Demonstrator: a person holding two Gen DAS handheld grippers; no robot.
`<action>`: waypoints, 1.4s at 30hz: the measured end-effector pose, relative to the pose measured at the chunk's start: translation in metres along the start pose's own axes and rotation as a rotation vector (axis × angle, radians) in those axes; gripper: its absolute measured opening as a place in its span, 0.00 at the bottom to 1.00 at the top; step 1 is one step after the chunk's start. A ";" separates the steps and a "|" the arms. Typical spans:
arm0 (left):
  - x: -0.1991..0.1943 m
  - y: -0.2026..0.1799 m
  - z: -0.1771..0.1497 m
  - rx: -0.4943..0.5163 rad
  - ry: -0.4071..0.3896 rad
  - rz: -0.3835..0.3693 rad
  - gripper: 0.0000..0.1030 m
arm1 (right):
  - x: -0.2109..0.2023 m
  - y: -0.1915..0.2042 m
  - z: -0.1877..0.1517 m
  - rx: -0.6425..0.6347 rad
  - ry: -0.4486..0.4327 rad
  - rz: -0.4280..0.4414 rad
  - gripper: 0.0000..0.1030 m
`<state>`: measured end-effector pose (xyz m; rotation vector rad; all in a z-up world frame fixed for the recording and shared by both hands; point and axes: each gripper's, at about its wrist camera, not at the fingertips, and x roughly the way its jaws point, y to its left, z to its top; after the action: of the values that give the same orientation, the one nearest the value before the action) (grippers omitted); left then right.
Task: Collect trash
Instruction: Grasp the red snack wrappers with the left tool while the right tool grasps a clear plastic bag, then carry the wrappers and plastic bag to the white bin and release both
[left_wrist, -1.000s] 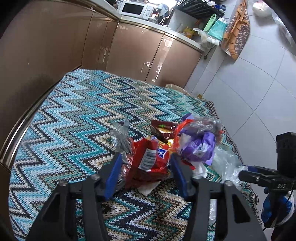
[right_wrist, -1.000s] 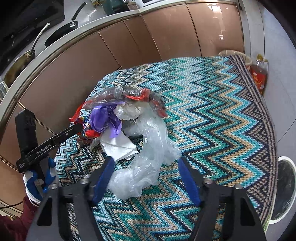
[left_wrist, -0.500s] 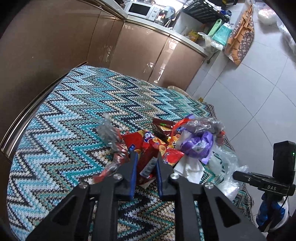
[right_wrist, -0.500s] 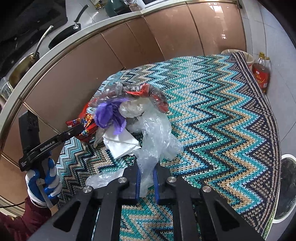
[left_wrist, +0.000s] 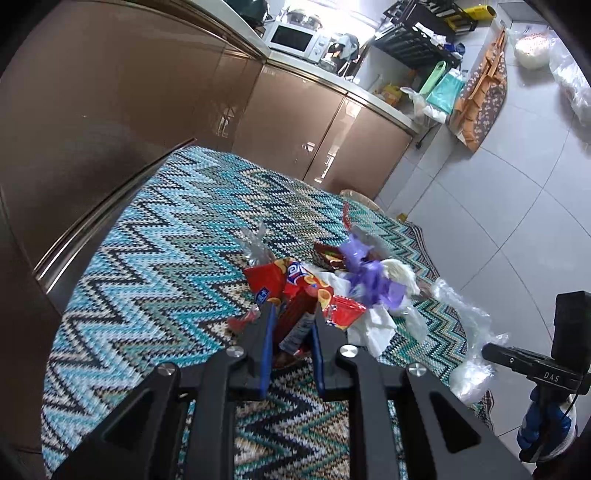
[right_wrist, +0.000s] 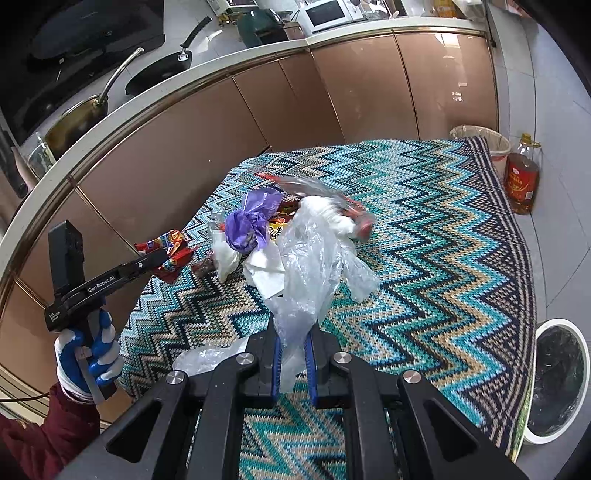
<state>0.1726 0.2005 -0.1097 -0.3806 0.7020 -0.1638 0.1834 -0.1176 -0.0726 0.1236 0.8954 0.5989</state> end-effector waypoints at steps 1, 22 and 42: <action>-0.004 0.001 -0.001 -0.002 -0.006 -0.001 0.16 | -0.003 0.001 -0.001 -0.001 -0.004 -0.003 0.10; -0.079 -0.043 -0.008 0.081 -0.124 -0.026 0.16 | -0.090 0.009 -0.032 -0.009 -0.165 -0.027 0.10; -0.050 -0.222 -0.019 0.403 -0.027 -0.154 0.16 | -0.185 -0.084 -0.080 0.124 -0.365 -0.182 0.10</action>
<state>0.1183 0.0050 -0.0052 -0.0498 0.5960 -0.4369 0.0714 -0.2987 -0.0231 0.2521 0.5803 0.3360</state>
